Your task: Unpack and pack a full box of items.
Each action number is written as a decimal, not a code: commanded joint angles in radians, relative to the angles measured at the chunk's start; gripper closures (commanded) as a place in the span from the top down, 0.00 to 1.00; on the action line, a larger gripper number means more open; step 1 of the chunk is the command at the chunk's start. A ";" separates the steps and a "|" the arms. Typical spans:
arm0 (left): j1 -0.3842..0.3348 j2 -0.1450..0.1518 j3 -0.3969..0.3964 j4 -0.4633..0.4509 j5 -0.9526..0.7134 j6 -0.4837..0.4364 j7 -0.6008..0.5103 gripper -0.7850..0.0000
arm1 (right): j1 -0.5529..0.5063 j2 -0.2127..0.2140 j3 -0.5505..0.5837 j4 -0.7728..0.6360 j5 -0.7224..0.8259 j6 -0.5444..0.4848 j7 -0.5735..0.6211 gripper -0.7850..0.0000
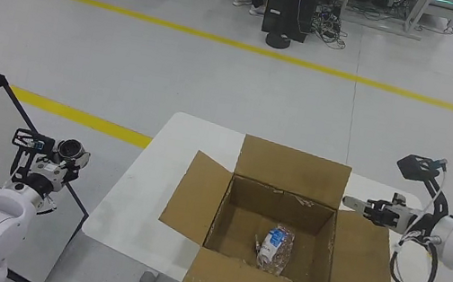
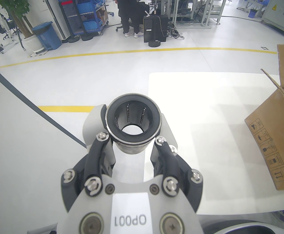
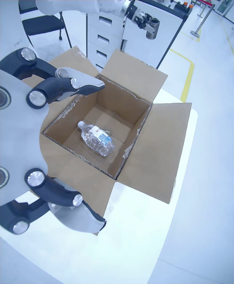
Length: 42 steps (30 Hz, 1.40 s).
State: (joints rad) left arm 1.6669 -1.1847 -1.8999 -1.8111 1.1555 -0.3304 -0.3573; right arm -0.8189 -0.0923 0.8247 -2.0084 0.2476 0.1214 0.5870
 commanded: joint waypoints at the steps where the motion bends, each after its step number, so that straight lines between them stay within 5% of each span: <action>1: 0.000 0.000 0.000 0.000 0.000 0.000 0.000 0.00 | 0.001 -0.001 0.000 0.000 0.001 0.000 0.002 1.00; 10: -0.001 0.000 -0.001 -0.005 0.013 0.008 0.005 0.00 | 0.001 -0.001 0.000 0.000 0.001 0.000 0.002 1.00; 17: 0.073 0.006 -0.038 -0.183 0.184 0.020 0.074 0.00 | 0.001 -0.001 0.000 0.000 0.001 0.000 0.002 1.00; 22: 0.089 0.013 -0.030 -0.319 0.169 -0.085 0.007 0.00 | 0.001 -0.001 0.000 0.000 0.001 0.000 0.002 1.00; 29: -0.026 0.034 0.078 -0.438 0.074 -0.302 -0.252 0.00 | 0.001 -0.001 0.000 0.000 0.001 0.000 0.002 1.00; 33: -0.120 0.044 0.185 -0.411 -0.151 -0.406 -0.364 0.00 | 0.001 -0.001 0.000 0.000 0.001 0.000 0.002 1.00; 42: -0.128 0.045 0.189 -0.408 -0.169 -0.416 -0.373 0.00 | 0.001 -0.001 0.000 0.000 0.001 0.000 0.002 1.00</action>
State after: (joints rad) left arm 1.5385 -1.1397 -1.7106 -2.2194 0.9882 -0.7466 -0.7305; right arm -0.8176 -0.0932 0.8243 -2.0082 0.2485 0.1218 0.5888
